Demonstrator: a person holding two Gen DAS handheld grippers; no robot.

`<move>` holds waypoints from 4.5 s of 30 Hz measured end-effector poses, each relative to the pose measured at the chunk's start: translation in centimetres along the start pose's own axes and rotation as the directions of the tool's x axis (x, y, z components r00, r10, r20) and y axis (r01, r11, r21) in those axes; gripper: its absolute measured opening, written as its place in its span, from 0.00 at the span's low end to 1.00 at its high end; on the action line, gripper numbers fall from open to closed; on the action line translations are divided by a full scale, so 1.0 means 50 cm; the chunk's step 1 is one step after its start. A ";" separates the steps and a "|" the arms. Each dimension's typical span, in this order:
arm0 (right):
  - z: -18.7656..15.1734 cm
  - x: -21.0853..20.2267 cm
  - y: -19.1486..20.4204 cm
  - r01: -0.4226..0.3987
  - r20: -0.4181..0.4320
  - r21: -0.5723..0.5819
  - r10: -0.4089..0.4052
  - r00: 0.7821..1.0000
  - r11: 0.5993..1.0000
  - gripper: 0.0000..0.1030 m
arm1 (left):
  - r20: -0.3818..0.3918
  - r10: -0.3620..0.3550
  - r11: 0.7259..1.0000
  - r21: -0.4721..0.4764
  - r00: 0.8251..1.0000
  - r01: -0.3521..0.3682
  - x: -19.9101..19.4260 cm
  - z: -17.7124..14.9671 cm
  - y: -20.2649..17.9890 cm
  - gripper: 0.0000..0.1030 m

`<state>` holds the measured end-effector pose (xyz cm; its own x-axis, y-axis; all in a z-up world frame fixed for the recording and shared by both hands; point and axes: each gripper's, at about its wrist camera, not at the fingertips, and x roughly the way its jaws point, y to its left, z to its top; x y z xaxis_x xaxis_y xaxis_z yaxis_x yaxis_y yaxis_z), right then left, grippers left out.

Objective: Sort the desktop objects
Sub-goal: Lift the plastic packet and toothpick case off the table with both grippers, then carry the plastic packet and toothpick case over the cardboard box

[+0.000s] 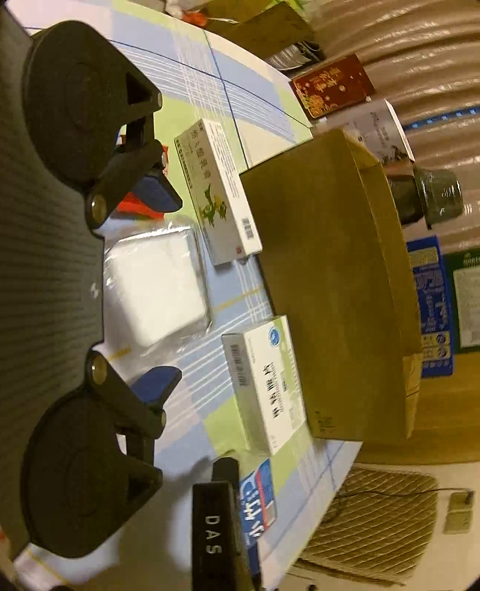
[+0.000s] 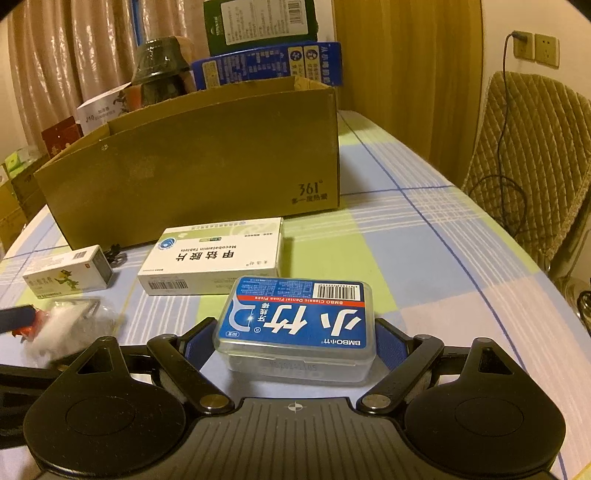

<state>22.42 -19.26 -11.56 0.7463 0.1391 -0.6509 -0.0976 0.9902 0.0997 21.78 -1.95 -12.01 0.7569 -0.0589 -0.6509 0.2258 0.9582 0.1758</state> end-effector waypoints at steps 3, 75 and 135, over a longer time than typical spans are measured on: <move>0.000 0.001 -0.001 0.000 0.001 0.005 0.000 1.000 1.000 0.83 | -0.019 0.007 0.999 -0.031 1.000 -0.007 0.022 0.001 0.001 0.85; 0.029 -0.074 0.016 -0.014 0.063 -0.057 0.018 0.998 0.998 0.83 | 0.000 -0.058 0.985 -0.161 0.998 0.058 -0.011 0.014 0.026 0.60; 0.082 -0.279 0.036 -0.156 0.030 -0.072 0.158 0.987 0.985 0.83 | 0.027 -0.017 0.966 -0.259 1.000 0.023 -0.278 0.051 0.037 0.60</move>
<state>14.53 -19.44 0.78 0.7411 0.2935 -0.6038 -0.2597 0.9547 0.1453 13.22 -0.05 -0.74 0.7690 -0.0823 -0.6339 0.0764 0.9964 -0.0367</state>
